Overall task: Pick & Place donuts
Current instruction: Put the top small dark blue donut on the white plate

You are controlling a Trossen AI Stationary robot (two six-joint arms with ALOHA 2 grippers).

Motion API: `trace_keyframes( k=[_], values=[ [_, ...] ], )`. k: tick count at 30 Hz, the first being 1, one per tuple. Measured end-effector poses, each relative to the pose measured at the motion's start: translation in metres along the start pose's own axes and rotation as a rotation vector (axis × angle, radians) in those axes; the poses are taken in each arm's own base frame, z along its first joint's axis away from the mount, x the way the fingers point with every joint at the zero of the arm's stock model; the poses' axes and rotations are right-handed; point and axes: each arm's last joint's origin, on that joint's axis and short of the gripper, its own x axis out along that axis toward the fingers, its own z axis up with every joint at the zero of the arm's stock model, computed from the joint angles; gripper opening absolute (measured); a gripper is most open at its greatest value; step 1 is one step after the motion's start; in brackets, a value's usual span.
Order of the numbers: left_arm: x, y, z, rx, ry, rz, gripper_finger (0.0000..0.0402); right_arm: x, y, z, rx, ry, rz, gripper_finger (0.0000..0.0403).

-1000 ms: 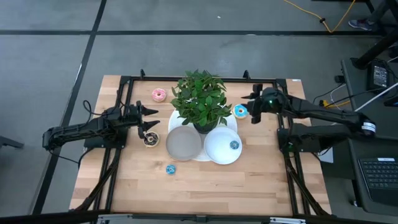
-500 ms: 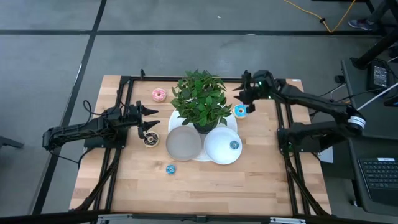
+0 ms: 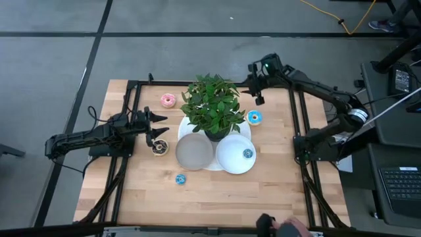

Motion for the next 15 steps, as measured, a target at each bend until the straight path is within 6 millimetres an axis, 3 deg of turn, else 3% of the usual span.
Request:
trace_keyframes(
  k=[9,15],
  values=[
    [0.0,0.0,0.0,0.0,0.0,0.0,0.026,0.022,-0.029,-0.004,0.039,-0.001,0.031,0.0217],
    [0.0,0.0,0.0,0.0,0.0,0.0,0.026,0.049,-0.041,-0.015,0.118,0.007,0.095,0.0225]
  ],
)
